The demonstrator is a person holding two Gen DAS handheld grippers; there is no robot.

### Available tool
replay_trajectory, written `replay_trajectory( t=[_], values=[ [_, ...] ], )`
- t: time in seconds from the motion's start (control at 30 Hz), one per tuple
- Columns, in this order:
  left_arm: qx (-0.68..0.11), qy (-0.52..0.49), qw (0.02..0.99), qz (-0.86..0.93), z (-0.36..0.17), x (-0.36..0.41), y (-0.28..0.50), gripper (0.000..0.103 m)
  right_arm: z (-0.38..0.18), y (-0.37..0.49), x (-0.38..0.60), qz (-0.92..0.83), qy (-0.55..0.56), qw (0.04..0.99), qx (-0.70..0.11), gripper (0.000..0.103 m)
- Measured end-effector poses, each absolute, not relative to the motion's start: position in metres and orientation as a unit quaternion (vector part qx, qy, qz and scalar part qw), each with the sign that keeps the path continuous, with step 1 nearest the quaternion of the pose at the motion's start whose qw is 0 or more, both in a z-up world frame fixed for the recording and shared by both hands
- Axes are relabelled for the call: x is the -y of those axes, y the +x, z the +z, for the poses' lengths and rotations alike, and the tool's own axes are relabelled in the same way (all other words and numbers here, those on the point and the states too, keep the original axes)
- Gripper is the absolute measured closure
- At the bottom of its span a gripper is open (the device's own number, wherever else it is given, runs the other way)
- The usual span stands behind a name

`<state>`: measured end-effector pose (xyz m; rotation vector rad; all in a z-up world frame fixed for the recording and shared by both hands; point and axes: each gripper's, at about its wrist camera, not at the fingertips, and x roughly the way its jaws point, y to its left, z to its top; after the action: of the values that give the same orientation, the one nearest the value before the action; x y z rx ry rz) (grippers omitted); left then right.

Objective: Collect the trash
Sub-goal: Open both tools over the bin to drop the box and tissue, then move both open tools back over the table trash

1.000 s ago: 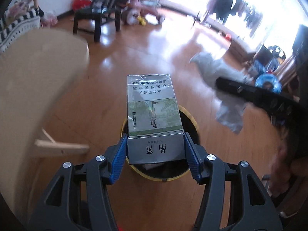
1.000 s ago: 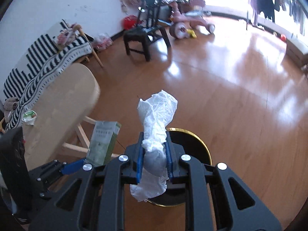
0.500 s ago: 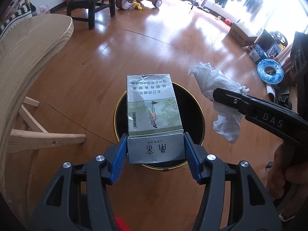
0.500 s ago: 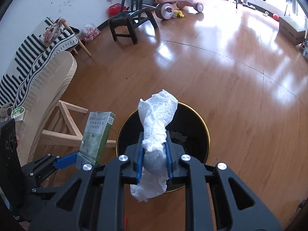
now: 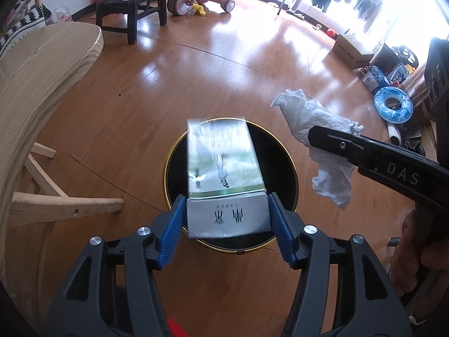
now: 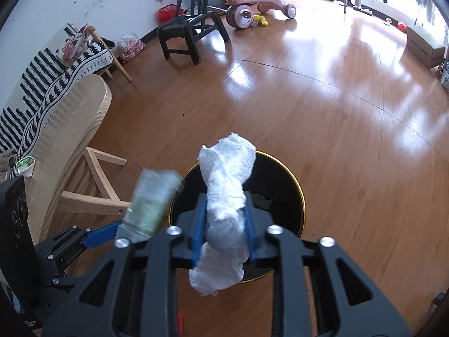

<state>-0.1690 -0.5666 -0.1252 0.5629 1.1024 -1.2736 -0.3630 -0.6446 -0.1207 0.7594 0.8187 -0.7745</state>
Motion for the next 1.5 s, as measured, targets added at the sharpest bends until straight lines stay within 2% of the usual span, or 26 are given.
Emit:
replay_trajectory(
  t=[0.03, 0.07, 0.1, 0.43, 0.5, 0.63, 0.8, 0.93, 1.17, 1.5],
  values=[
    [-0.481, 0.244, 0.631, -0.557, -0.125, 0.567, -0.169, 0.036, -0.120, -0.364, 0.645, -0.362, 0.351, 0.778, -0.375, 0.056],
    [-0.481, 0.244, 0.631, -0.558, -0.124, 0.567, -0.170, 0.034, -0.118, -0.365, 0.645, -0.364, 0.349, 0.779, -0.372, 0.044],
    [-0.481, 0.244, 0.631, -0.558, -0.124, 0.568, -0.170, 0.033, -0.117, -0.365, 0.644, -0.366, 0.345, 0.781, -0.370, 0.042],
    [-0.476, 0.241, 0.640, -0.553, -0.117, 0.565, -0.169, 0.024, -0.115, -0.363, 0.645, -0.365, 0.348, 0.780, -0.370, 0.040],
    [-0.476, 0.237, 0.646, -0.549, -0.112, 0.562, -0.166, 0.023, -0.112, -0.361, 0.645, -0.365, 0.344, 0.783, -0.368, 0.035],
    [-0.466, 0.213, 0.674, -0.533, -0.092, 0.550, -0.154, 0.014, -0.096, -0.354, 0.644, -0.363, 0.332, 0.792, -0.362, 0.031],
    [-0.450, 0.180, 0.720, -0.497, -0.054, 0.522, -0.120, 0.013, -0.059, -0.328, 0.636, -0.349, 0.310, 0.815, -0.344, 0.028],
    [-0.431, 0.140, 0.761, -0.464, -0.011, 0.474, -0.072, 0.013, -0.027, -0.284, 0.615, -0.319, 0.277, 0.841, -0.338, 0.026],
    [-0.390, 0.091, 0.845, -0.354, 0.048, 0.335, 0.027, 0.012, 0.010, -0.162, 0.534, -0.218, 0.234, 0.884, -0.342, 0.026],
    [-0.387, 0.084, 0.898, -0.192, 0.044, 0.126, 0.116, 0.011, 0.033, 0.009, 0.351, -0.049, 0.146, 0.920, -0.361, 0.026]
  ],
)
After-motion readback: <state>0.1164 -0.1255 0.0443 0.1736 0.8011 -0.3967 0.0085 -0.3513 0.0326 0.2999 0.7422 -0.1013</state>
